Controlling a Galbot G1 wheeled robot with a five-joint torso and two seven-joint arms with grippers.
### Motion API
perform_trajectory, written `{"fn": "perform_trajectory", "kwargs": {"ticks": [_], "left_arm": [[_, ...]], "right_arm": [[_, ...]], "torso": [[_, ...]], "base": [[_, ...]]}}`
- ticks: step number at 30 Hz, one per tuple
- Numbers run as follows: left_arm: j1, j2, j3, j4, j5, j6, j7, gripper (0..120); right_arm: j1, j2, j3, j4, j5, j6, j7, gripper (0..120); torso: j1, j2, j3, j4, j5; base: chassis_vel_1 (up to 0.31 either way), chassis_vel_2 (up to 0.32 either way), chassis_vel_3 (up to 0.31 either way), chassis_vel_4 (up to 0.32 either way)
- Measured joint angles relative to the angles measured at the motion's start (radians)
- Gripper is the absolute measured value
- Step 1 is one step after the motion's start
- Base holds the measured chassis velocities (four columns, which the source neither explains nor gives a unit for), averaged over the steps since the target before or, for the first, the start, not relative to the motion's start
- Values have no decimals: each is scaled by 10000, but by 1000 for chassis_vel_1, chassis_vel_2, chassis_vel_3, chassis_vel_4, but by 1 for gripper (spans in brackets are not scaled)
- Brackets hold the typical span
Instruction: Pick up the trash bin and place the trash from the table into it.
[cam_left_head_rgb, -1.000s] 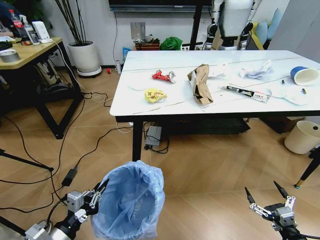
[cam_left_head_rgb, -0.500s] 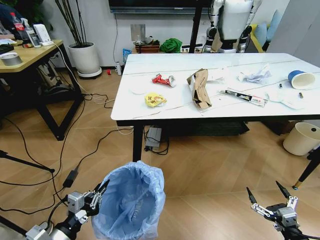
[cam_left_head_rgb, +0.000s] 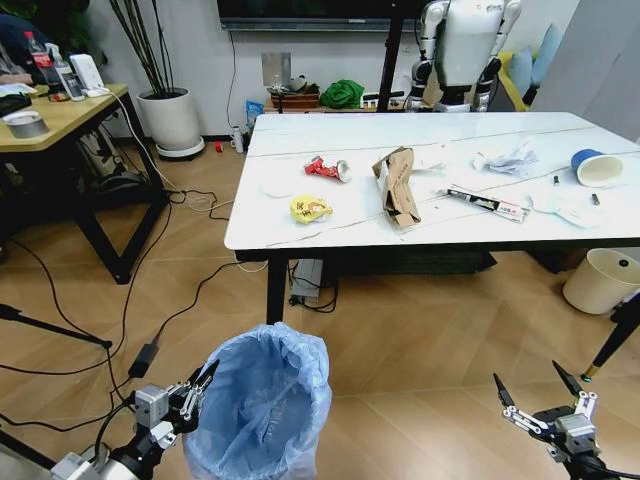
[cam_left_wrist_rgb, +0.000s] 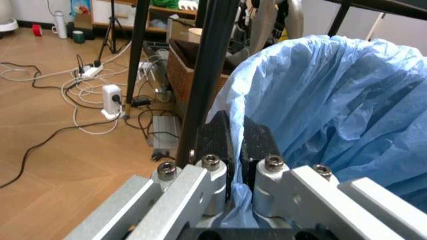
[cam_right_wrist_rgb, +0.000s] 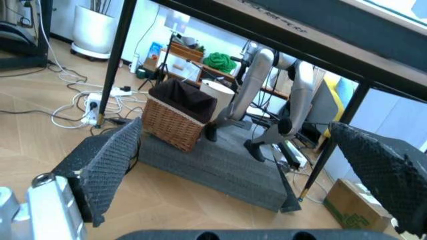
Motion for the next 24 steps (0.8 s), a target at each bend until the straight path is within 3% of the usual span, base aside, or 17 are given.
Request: {"fn": "perform_trajectory", "kwargs": {"ticks": [24], "left_arm": [[46,-199,39,-16,17,-26,-17,0]], "right_arm": [[21,-25,-72,-23,-65,-25,-7,100]], "torso": [[414,1029,616,0,0]], "base": [[0,0,0,0]]}}
